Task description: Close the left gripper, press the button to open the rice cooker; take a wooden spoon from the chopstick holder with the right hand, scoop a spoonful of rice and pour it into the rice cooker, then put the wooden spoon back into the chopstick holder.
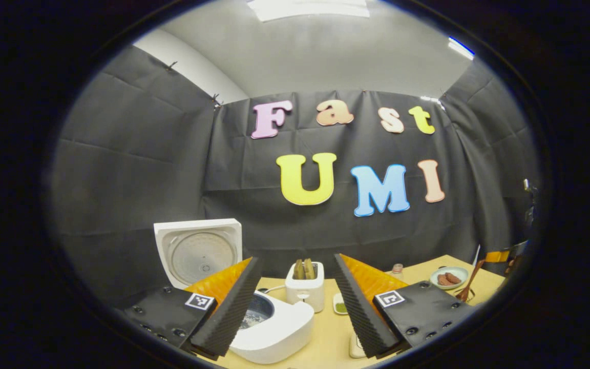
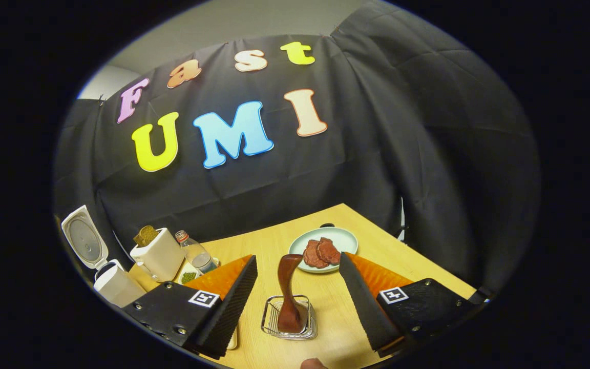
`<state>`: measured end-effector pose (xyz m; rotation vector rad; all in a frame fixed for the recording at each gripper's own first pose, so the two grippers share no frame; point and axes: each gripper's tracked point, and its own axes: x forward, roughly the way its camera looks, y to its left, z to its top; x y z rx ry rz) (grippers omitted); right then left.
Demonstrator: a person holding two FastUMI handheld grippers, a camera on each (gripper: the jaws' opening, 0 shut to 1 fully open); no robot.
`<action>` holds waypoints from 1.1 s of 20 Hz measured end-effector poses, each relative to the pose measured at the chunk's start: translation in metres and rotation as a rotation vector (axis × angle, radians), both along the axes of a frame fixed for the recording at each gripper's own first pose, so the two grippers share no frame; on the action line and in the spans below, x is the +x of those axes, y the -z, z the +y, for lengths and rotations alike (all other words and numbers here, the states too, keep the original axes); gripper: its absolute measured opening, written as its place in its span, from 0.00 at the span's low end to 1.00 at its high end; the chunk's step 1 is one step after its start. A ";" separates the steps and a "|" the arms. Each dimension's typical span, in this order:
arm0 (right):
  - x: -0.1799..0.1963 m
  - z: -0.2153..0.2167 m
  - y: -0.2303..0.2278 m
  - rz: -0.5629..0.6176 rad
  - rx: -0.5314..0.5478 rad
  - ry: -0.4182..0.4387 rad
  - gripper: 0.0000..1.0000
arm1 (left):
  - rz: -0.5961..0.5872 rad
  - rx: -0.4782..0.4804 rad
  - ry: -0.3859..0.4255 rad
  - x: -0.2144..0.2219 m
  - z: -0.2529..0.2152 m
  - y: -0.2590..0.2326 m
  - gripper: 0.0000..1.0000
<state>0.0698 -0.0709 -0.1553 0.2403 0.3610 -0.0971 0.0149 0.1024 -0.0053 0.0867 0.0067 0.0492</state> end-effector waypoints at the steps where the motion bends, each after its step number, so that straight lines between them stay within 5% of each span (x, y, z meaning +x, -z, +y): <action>1: -0.001 0.002 -0.007 -0.015 -0.015 -0.003 0.98 | 0.001 0.010 -0.017 0.004 0.009 -0.001 0.98; 14: -0.030 0.016 -0.032 -0.056 -0.091 0.059 0.98 | -0.083 0.057 -0.222 0.089 0.143 -0.058 0.98; 22: -0.052 0.033 -0.031 -0.042 -0.112 0.083 0.98 | -0.065 -0.002 -0.262 0.160 0.204 -0.063 0.98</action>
